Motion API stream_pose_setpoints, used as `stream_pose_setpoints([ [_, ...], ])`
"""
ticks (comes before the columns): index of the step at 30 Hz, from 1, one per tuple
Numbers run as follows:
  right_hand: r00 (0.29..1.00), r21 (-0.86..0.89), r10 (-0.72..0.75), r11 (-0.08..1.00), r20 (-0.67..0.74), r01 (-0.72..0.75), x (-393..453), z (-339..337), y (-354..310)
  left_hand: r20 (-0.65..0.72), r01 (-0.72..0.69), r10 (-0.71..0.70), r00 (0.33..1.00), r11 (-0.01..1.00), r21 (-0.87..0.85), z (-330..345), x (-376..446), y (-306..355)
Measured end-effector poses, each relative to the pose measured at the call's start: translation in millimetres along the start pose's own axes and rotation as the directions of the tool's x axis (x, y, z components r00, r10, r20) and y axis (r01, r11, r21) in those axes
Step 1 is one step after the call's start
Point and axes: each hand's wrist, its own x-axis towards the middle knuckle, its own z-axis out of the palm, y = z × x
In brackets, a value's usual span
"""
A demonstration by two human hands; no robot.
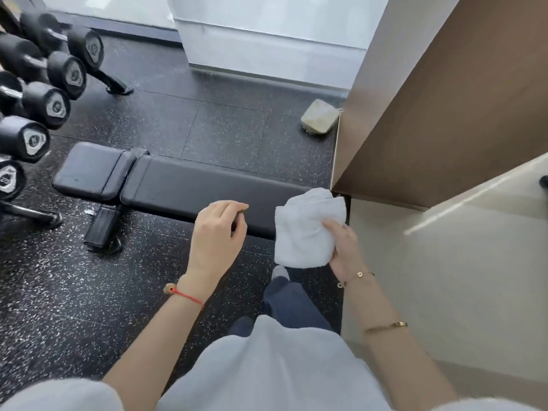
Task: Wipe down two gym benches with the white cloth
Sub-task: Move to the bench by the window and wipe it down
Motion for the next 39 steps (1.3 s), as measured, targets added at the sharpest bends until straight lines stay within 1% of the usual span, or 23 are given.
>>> stream_pose_setpoints([
  [5, 1.0, -0.021, 0.001, 1.0, -0.014, -0.001, 102.2, 10.0, -9.4, 0.052, 0.006, -0.005, 0.999, 1.0, -0.005, 78.1, 53.7, -34.0],
  [9, 1.0, -0.051, -0.015, 0.999, -0.022, 0.013, 180.3, 14.1, 11.9, 0.094, 0.021, -0.021, 0.995, 1.0, 0.009, 144.6, 73.5, -69.3],
  [13, 0.999, -0.063, -0.035, 0.997, 0.003, 0.035, 260.1, 14.6, 54.9, 0.111, -0.019, 0.017, 0.994, 1.0, 0.022, 218.1, 78.8, -114.3],
  [18, 0.995, -0.082, -0.087, 0.992, 0.057, 0.091, 347.2, 0.9, 123.0, 0.119, -0.036, 0.032, 0.992, 0.999, 0.033, 313.1, 72.5, -172.7],
  [21, 0.986, -0.139, -0.141, 0.979, 0.086, 0.152, 383.0, -17.2, 158.5, 0.096, -0.061, 0.057, 0.994, 0.998, 0.035, 361.3, 67.1, -203.3],
  [23, 0.971, -0.24, -0.227, 0.941, 0.078, 0.24, 398.7, -31.9, 176.4, 0.079, -0.091, 0.088, 0.993, 0.995, 0.041, 388.2, 63.8, -220.9],
  [24, 0.953, -0.346, -0.296, 0.89, 0.058, 0.297, 404.0, -38.9, 182.7, 0.073, -0.11, 0.106, 0.992, 0.993, 0.045, 400.1, 62.4, -229.0],
  [25, 0.925, -0.482, -0.378, 0.803, 0.042, 0.35, 409.0, -46.0, 188.0, 0.065, -0.128, 0.125, 0.99, 0.99, 0.05, 411.0, 61.0, -236.6],
  [26, 0.885, -0.618, -0.463, 0.684, 0.043, 0.388, 413.4, -53.0, 192.6, 0.057, -0.146, 0.143, 0.988, 0.988, 0.058, 420.5, 59.4, -243.2],
  [27, 0.84, -0.735, -0.538, 0.541, 0.07, 0.408, 416.8, -59.5, 197.1, 0.05, -0.161, 0.158, 0.986, 0.985, 0.066, 429.1, 57.8, -248.7],
  [28, 0.791, -0.839, -0.601, 0.367, 0.115, 0.401, 419.5, -65.3, 201.8, 0.046, -0.173, 0.17, 0.984, 0.982, 0.075, 436.6, 56.2, -253.0],
  [29, 0.742, -0.924, -0.652, 0.166, 0.159, 0.345, 421.5, -69.9, 207.6, 0.044, -0.182, 0.179, 0.983, 0.98, 0.081, 443.1, 54.6, -256.3],
  [30, 0.684, -0.969, -0.703, -0.03, 0.195, 0.244, 422.0, -73.4, 214.9, 0.042, -0.193, 0.19, 0.981, 0.977, 0.085, 448.9, 52.5, -258.8],
  [31, 0.619, -0.972, -0.75, -0.179, 0.233, 0.149, 421.0, -75.1, 222.2, 0.038, -0.203, 0.201, 0.979, 0.975, 0.087, 454.1, 50.2, -260.6],
  [32, 0.56, -0.955, -0.776, -0.276, 0.289, 0.111, 419.2, -75.4, 229.2, 0.03, -0.211, 0.21, 0.977, 0.973, 0.088, 458.7, 46.9, -262.1],
  [33, 0.513, -0.933, -0.781, -0.333, 0.355, 0.139, 417.4, -74.4, 235.4, 0.016, -0.216, 0.216, 0.976, 0.972, 0.089, 462.4, 43.5, -263.6],
  [34, 0.478, -0.903, -0.766, -0.375, 0.43, 0.211, 416.6, -72.6, 240.2, -0.001, -0.22, 0.221, 0.975, 0.971, 0.092, 465.1, 40.9, -265.2],
  [35, 0.463, -0.862, -0.727, -0.421, 0.507, 0.283, 416.7, -70.5, 244.2, -0.017, -0.225, 0.227, 0.974, 0.97, 0.096, 466.7, 39.3, -267.2],
  [36, 0.479, -0.822, -0.667, -0.46, 0.57, 0.337, 418.2, -68.1, 248.2, -0.031, -0.225, 0.229, 0.973, 0.969, 0.101, 467.4, 37.7, -269.4],
  [37, 0.525, -0.794, -0.597, -0.486, 0.606, 0.365, 419.7, -65.9, 252.7, -0.044, -0.225, 0.23, 0.972, 0.969, 0.104, 467.3, 36.2, -271.2],
  [39, 0.652, -0.79, -0.47, -0.493, 0.595, 0.366, 427.9, -63.6, 260.5, -0.059, -0.219, 0.226, 0.972, 0.97, 0.109, 468.7, 36.9, -274.4],
])
